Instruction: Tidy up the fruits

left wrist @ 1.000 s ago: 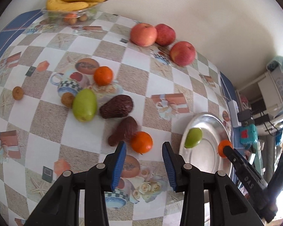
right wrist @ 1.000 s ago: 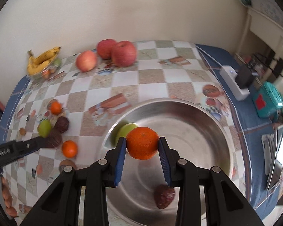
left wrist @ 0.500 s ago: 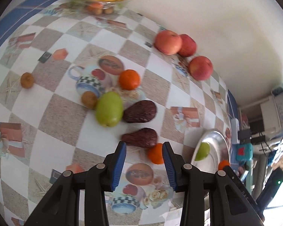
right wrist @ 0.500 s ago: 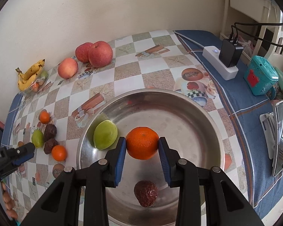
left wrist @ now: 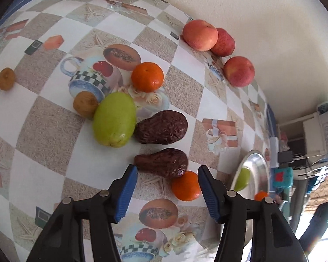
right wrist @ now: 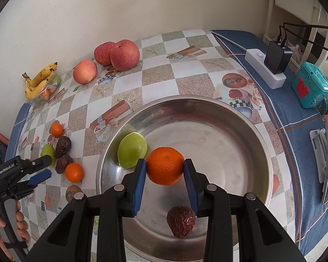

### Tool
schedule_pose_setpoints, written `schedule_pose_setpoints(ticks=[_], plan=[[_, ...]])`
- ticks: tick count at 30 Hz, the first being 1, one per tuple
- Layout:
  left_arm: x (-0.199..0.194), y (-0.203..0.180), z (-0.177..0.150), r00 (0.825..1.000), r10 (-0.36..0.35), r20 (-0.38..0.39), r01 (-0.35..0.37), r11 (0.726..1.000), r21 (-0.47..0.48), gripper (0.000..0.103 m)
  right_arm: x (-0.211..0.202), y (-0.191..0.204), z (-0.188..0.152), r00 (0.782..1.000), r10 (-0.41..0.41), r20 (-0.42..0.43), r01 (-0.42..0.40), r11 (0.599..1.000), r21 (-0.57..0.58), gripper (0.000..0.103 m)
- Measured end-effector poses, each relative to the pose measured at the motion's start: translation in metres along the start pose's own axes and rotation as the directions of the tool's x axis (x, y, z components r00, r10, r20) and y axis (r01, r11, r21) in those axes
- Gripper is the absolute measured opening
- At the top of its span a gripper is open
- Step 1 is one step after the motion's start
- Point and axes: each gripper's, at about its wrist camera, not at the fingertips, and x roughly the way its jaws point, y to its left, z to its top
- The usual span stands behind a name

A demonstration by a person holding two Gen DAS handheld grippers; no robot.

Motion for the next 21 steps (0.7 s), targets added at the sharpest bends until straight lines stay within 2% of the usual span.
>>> schedule_pose_setpoints(ticks=[6,15,21], plan=[[0.0077,-0.0012,0.0031,0.999,0.025,0.031,-0.025,1.0,-0.008,0.059,0.0031,-0.0025,-0.0004,1.0,0.009,-0.011,-0.009,1.0,0.011,0.036],[0.0116,-0.0072,0.0046,0.997,0.057,0.048,-0.059,0.998,0.038,0.057,0.0059,-0.001,-0.0009,1.0,0.012,-0.021,-0.012,1.0,0.007,0.036],[0.0104,-0.0082,0.0039,0.999,0.032,0.03,-0.033,0.999,0.028,0.057,0.0061,-0.0005,-0.001,1.0,0.013,-0.021,-0.013,1.0,0.008,0.036]])
